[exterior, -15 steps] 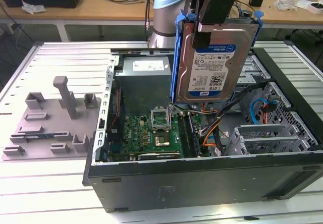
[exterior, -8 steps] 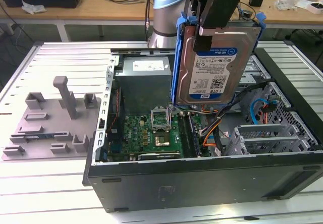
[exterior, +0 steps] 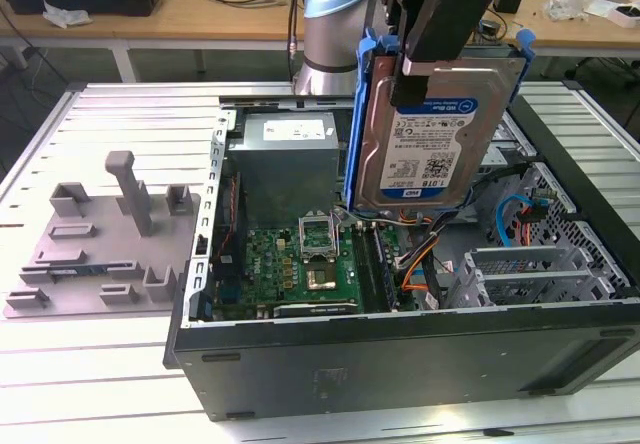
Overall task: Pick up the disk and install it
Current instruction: 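Insert the disk into the insertion slot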
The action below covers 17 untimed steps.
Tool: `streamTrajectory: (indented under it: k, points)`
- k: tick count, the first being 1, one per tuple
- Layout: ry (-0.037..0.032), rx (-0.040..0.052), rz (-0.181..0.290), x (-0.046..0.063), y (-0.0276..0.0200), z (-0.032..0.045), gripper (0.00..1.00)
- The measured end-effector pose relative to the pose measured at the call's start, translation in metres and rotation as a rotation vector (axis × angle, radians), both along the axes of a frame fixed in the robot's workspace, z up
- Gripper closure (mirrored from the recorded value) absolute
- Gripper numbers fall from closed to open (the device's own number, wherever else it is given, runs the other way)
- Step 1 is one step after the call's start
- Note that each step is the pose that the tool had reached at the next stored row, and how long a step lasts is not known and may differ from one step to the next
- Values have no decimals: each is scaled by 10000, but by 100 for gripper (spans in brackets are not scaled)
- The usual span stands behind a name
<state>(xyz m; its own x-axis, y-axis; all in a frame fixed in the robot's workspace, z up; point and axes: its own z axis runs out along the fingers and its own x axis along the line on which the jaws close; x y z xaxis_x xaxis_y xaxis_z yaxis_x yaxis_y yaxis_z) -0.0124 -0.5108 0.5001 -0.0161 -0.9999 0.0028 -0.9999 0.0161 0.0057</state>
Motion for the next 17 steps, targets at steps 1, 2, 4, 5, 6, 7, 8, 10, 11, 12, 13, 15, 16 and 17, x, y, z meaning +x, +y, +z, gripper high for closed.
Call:
streamTrajectory:
  k: [1,2,4,5,6,7,8,10,11,12,13,15,16,17]
  points:
    - [0,63,-7,11,-20,-1,64]
    - [1,91,-10,15,-31,-2,64]
    - [2,133,-19,32,-58,-5,64]
    - [3,136,-24,52,-74,-7,64]
    - [3,136,-27,67,-84,-7,64]
    - [3,135,-30,81,-92,-8,64]
    - [4,135,-32,103,-104,-8,64]
    - [5,135,-36,133,-121,-9,64]
    - [5,135,-37,153,-131,-9,64]
    - [5,136,-37,170,-140,-11,64]
    - [5,135,-41,214,-161,-12,64]
    - [5,135,-45,265,-185,-13,64]
    - [5,135,-46,285,-194,-14,64]
    - [5,135,-47,302,-202,-14,64]
